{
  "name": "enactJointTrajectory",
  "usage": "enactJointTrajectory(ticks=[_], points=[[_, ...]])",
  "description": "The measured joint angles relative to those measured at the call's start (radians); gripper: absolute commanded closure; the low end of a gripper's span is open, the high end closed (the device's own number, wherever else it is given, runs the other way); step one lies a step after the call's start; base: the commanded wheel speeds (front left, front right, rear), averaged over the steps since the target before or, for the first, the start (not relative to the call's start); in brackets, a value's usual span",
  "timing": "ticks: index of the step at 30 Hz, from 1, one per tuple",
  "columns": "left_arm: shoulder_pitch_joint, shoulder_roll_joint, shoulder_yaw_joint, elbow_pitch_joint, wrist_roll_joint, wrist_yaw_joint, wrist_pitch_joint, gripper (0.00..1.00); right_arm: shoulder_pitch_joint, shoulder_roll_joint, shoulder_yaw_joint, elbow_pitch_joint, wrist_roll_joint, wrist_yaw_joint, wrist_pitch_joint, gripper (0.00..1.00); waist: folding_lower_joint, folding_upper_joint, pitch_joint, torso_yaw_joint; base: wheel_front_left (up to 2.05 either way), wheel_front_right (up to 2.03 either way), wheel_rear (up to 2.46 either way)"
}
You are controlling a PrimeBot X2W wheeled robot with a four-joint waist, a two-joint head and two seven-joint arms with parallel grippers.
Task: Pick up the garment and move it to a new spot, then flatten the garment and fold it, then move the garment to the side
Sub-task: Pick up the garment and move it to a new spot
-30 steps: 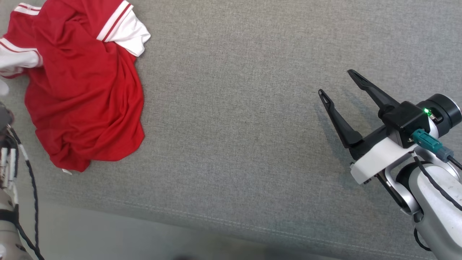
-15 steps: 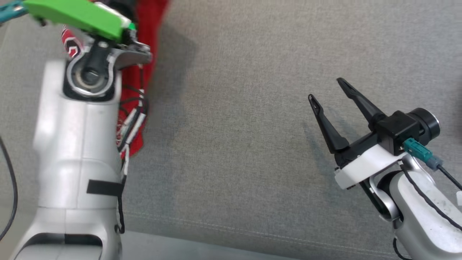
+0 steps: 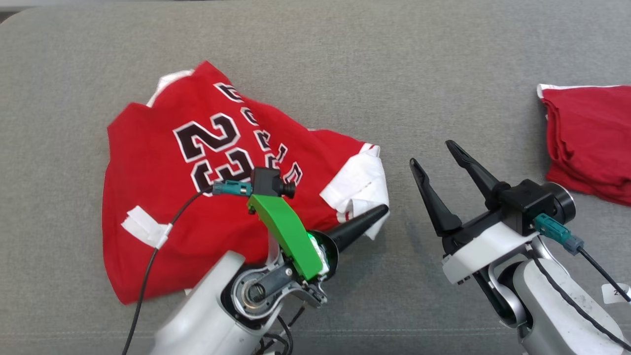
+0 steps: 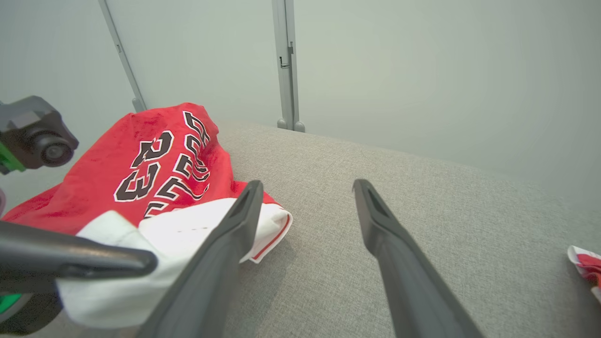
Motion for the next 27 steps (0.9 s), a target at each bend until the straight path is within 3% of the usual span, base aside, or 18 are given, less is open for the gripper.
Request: enactJointTrajectory(ticks=[7, 12, 21, 25, 26, 27], points=[[0.041, 0.018, -0.119, -0.104, 0.011, 0.0, -0.07, 1.0, 0.018, 0.014, 0.002, 0.012, 0.03, 0.0, -0.009, 0.0, 0.0, 0.0, -0.033, -0.084, 0.0, 0.0, 0.0], [0.071, 0.017, -0.234, -0.129, 0.065, 0.03, -0.075, 1.0, 0.082, 0.016, -0.03, 0.034, 0.091, -0.007, -0.004, 0.0, 0.0, 0.0, -0.066, -0.119, 0.0, 0.0, 0.0], [0.106, 0.023, -0.202, -0.073, 0.262, 0.105, -0.193, 1.0, 0.14, 0.009, -0.037, 0.052, 0.15, -0.003, 0.045, 0.0, 0.0, 0.0, -0.077, -0.082, 0.0, 0.0, 0.0], [0.108, 0.035, -0.192, -0.07, 0.272, 0.115, -0.223, 1.0, 0.141, 0.006, -0.036, 0.05, 0.174, 0.012, 0.064, 0.0, 0.0, 0.0, -0.073, -0.052, 0.0, 0.0, 0.0], [0.108, 0.035, -0.192, -0.071, 0.272, 0.116, -0.227, 0.72, 0.141, 0.007, -0.031, 0.048, 0.178, 0.017, 0.067, 0.0, 0.0, 0.0, -0.072, -0.045, 0.0, 0.0, 0.0], [0.108, 0.033, -0.191, -0.07, 0.272, 0.123, -0.235, 0.57, 0.141, 0.008, -0.026, 0.045, 0.183, 0.021, 0.073, 0.0, 0.0, 0.0, -0.072, -0.039, 0.0, 0.0, 0.0]])
